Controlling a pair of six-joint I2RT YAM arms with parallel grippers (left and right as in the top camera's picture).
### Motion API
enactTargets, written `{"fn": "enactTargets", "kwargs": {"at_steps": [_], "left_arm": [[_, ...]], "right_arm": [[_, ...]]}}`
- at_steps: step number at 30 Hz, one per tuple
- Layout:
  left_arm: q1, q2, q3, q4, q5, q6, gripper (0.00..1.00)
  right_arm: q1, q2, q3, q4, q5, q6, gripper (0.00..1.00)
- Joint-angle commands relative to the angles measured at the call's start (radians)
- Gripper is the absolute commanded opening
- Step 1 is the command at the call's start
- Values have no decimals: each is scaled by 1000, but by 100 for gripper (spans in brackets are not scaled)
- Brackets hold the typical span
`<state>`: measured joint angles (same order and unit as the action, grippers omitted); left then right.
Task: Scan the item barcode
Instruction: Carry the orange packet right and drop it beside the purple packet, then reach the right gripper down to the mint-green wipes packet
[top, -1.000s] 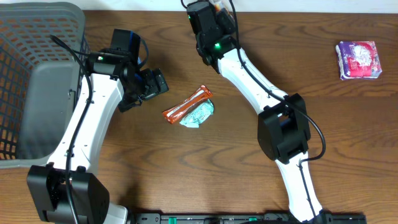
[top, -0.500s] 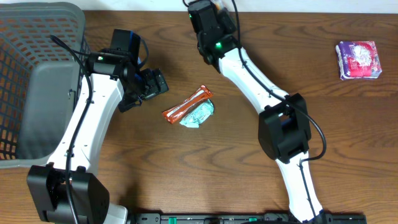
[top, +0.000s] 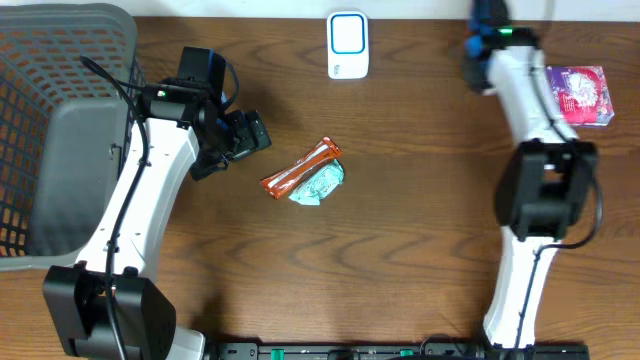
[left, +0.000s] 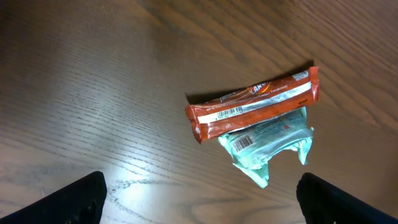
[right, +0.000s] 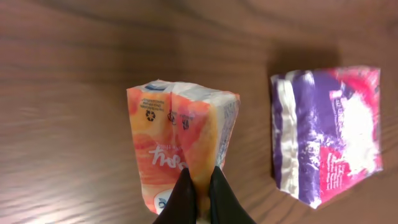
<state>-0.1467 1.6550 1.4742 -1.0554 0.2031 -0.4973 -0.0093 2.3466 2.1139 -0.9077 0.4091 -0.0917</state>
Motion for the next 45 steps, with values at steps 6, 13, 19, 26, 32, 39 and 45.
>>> {"fn": "enactTargets", "kwargs": {"at_steps": [6,13,19,26,32,39,45], "left_arm": [[2,6,11,-6,-11,6,98],[2,6,11,-6,-10,6,98],[2,6,11,-6,-11,6,98],[2,6,11,-6,-11,6,98],[2,6,11,-6,-11,6,98],[2,6,11,-6,-11,6,98],[2,6,11,-6,-11,6,98]], "right_arm": [[-121,-50,8,-10,-166,-38,69],[-108,-50,8,-75,-142,-25,72],[-55,-50,8,-120,-468,13,71],[48,-50,8,-228,-967,62,72],[179,-49,8,-408,-1092,61,79],[346,-49,6,-506,-1092,61,99],[459,-50,6,-494,-958,212,92]]}}
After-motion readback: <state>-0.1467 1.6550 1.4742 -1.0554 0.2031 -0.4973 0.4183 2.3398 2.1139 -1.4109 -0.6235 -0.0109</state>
